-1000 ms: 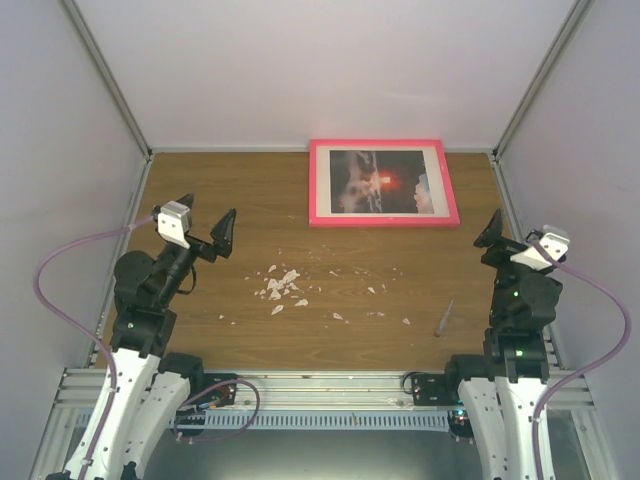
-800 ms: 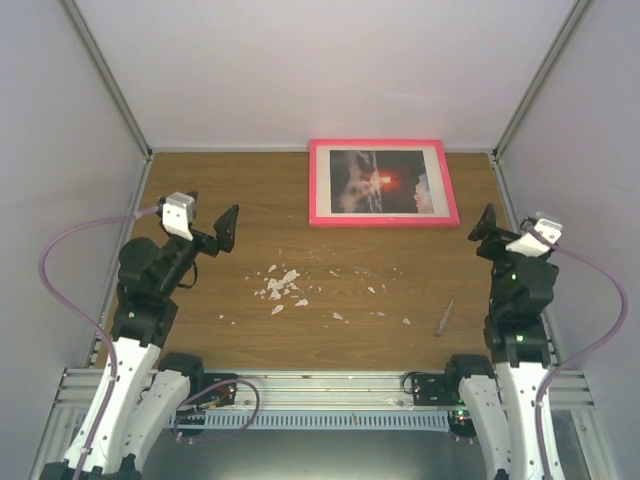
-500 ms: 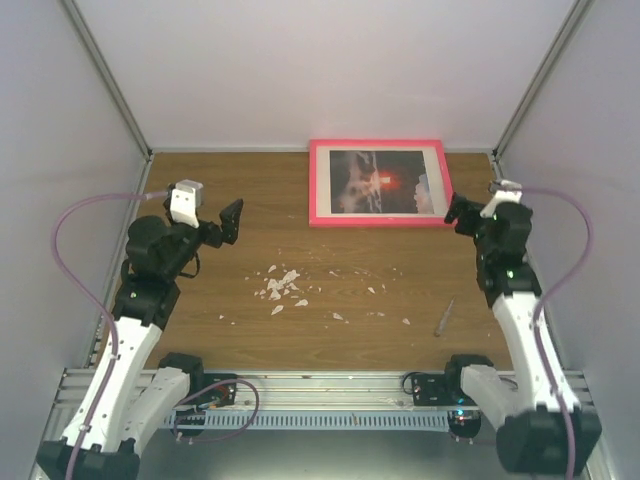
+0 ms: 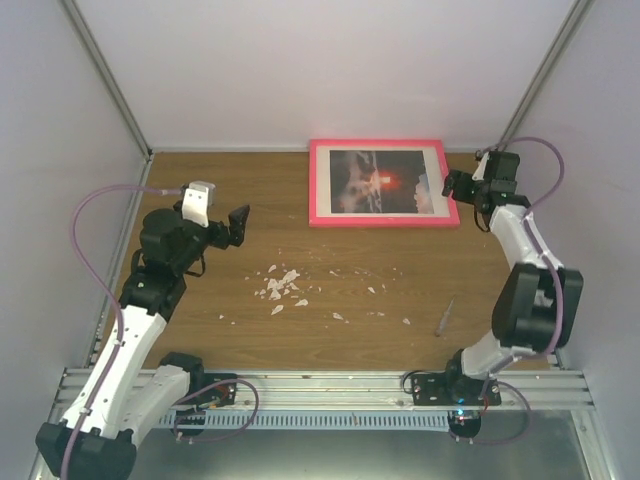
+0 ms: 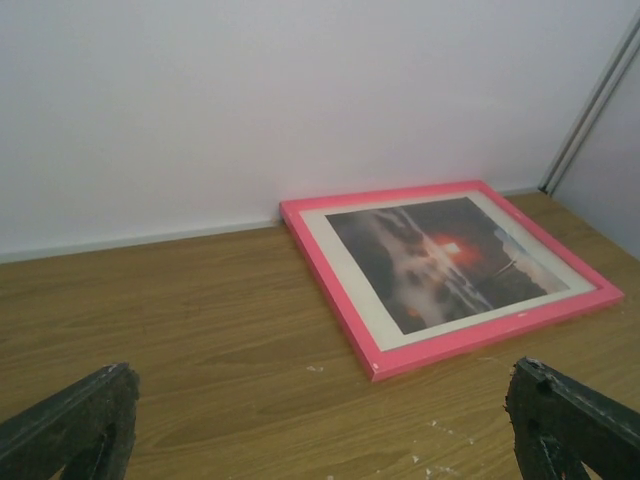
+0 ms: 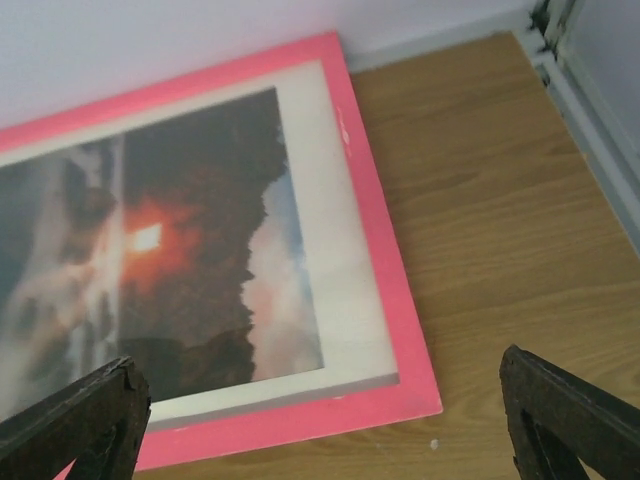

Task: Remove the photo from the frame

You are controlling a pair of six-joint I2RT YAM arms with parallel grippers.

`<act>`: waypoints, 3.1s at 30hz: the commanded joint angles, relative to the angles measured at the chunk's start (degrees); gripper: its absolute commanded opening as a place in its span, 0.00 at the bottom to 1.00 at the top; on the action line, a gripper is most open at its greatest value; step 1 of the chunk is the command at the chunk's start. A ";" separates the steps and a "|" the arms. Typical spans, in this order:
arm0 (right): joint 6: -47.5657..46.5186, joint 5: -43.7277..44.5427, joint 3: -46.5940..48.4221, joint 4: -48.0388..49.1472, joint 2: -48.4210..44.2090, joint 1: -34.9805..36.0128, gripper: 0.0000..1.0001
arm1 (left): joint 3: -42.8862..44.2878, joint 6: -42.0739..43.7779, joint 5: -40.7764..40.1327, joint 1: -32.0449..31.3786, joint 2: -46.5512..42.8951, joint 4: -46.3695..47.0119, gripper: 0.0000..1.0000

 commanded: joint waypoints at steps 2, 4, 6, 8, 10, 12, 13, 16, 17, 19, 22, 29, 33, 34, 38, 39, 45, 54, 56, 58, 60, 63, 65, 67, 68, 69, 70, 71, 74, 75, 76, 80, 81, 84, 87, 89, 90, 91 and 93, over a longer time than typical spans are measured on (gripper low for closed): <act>-6.29 -5.12 6.83 -3.56 11.38 -4.07 0.94 | -1.42 1.48 -3.85 -1.73 -0.93 0.93 0.99; -7.64 -7.67 9.34 -4.26 14.98 -5.53 0.91 | -1.52 1.57 -4.21 -2.17 -0.98 0.88 0.99; -9.06 -9.11 11.23 -4.23 17.94 -6.23 0.89 | -1.46 1.73 -4.29 -2.54 -1.07 0.87 0.99; -10.75 -10.06 13.60 -5.20 20.63 -6.65 0.87 | -1.62 1.93 -4.63 -2.84 -1.35 0.87 0.99; -11.99 -11.40 15.74 -5.86 23.38 -7.41 0.85 | -1.72 1.99 -4.80 -2.99 -1.47 0.80 0.99; -13.10 -13.58 17.46 -6.36 25.95 -8.41 0.79 | -1.81 1.99 -4.97 -3.01 -1.61 0.78 0.99; -13.76 -14.77 18.41 -6.63 27.19 -8.77 0.76 | -1.81 2.01 -5.00 -2.99 -1.65 0.78 0.99; -16.24 -16.10 21.04 -8.01 30.57 -9.61 0.69 | -1.85 1.98 -5.01 -3.08 -1.66 0.78 0.99; -16.63 -16.34 21.61 -8.21 31.52 -9.69 0.68 | -1.82 2.01 -4.96 -3.08 -1.65 0.78 0.99; -17.05 -16.56 22.51 -8.58 33.02 -9.80 0.66 | -1.88 2.03 -4.67 -3.15 -1.55 0.78 0.99; -17.39 -17.40 23.01 -8.55 34.83 -9.80 0.65 | -1.89 1.99 -4.58 -3.13 -1.55 0.79 0.99; -18.42 -20.80 22.90 -7.86 37.76 -9.80 0.59 | -1.91 1.91 -4.07 -3.11 -1.29 0.87 0.99; -19.47 -21.48 22.67 -7.83 38.40 -9.85 0.56 | -2.06 1.93 -3.60 -3.10 -1.20 0.87 0.99; -19.62 -21.69 22.58 -7.75 38.52 -9.84 0.54 | -2.07 1.94 -3.55 -3.12 -1.31 0.87 0.99; -20.03 -22.10 22.48 -7.84 39.57 -9.70 0.48 | -2.10 1.79 -3.21 -3.11 -1.28 0.88 0.99; -20.19 -22.12 22.40 -7.94 39.76 -9.70 0.46 | -2.13 1.80 -3.21 -3.11 -1.32 0.87 0.99; -21.67 -22.39 20.38 -7.79 38.70 -9.29 0.30 | -2.16 1.59 -2.51 -3.11 -1.25 0.95 0.99; -25.78 -25.69 15.55 -6.10 33.61 -6.97 0.05 | -1.05 0.27 -0.69 -3.13 0.34 -0.28 0.99; -26.95 -26.24 14.63 -5.63 32.68 -5.83 0.03 | -0.56 -0.34 -0.16 -3.18 1.29 -0.85 0.99; -28.06 -26.99 14.46 -5.93 32.28 -4.49 0.02 | 0.03 -0.67 0.47 -3.13 2.34 -1.53 0.99; -30.26 -27.38 14.64 -6.45 32.10 -2.86 0.01 | 0.88 -1.01 0.77 -3.10 3.17 -2.50 0.99; -32.57 -27.55 15.01 -7.51 32.13 -0.38 0.01 | 1.51 -1.58 0.67 -3.16 4.40 -4.03 0.99; -33.68 -28.48 15.13 -7.88 32.05 0.78 0.01 | 1.90 -2.33 0.18 -3.18 5.26 -5.09 0.99; -35.32 -29.22 15.39 -8.49 32.01 2.32 0.01 | 2.61 -3.31 -0.39 -3.12 6.60 -6.58 0.99; -36.50 -29.24 15.86 -9.00 32.10 3.32 0.01 | 2.93 -3.85 -0.71 -3.11 7.40 -7.46 0.99; -37.39 -28.88 16.27 -9.48 32.11 4.41 0.01 | 3.24 -4.34 -0.85 -3.10 8.34 -8.20 0.99; -38.16 -28.03 16.86 -9.90 32.24 5.46 0.01 | 3.47 -4.91 -0.66 -3.16 9.22 -8.87 0.99; -38.94 -27.05 17.38 -10.35 32.46 6.62 0.01 | 3.61 -5.38 -0.37 -3.15 10.25 -9.51 0.99; -40.97 -24.07 19.18 -11.73 32.94 10.58 0.01 | 4.11 -6.10 0.15 -2.97 12.84 -10.64 0.99; -41.56 -23.07 19.86 -12.28 33.30 11.40 0.02 | 4.27 -6.07 0.31 -2.86 13.52 -10.78 0.99; -41.87 -22.11 20.68 -12.77 33.63 12.01 0.04 | 4.56 -5.94 0.40 -2.72 14.28 -10.78 0.99; -41.34 -20.61 24.39 -14.55 34.55 12.93 0.22 | 7.14 -5.25 1.01 -1.44 18.31 -11.28 0.99; -40.43 -20.82 24.75 -14.31 34.12 13.05 0.26 | 7.95 -5.12 1.15 -1.10 19.71 -11.35 0.99; -36.18 -23.46 23.92 -11.90 30.95 13.30 0.47 | 10.41 -5.04 2.51 0.79 24.60 -10.66 0.99; -30.35 -25.04 21.29 -7.80 26.84 13.33 0.61 | 13.66 -5.27 5.54 3.07 29.93 -10.64 0.99; -25.08 -24.29 19.15 -5.92 24.42 13.41 0.70 | 15.66 -5.16 6.43 3.95 33.13 -10.76 0.99; -22.19 -23.45 18.20 -5.44 23.38 13.47 0.71 | 16.61 -5.03 6.31 4.34 34.81 -10.75 0.99; -18.91 -22.19 17.01 -4.84 22.21 13.56 0.71 | 17.48 -4.86 5.97 4.77 36.42 -10.77 0.99; -11.50 -19.01 13.94 -4.01 19.71 13.87 0.73 | 19.64 -4.62 6.03 5.74 39.92 -11.27 0.99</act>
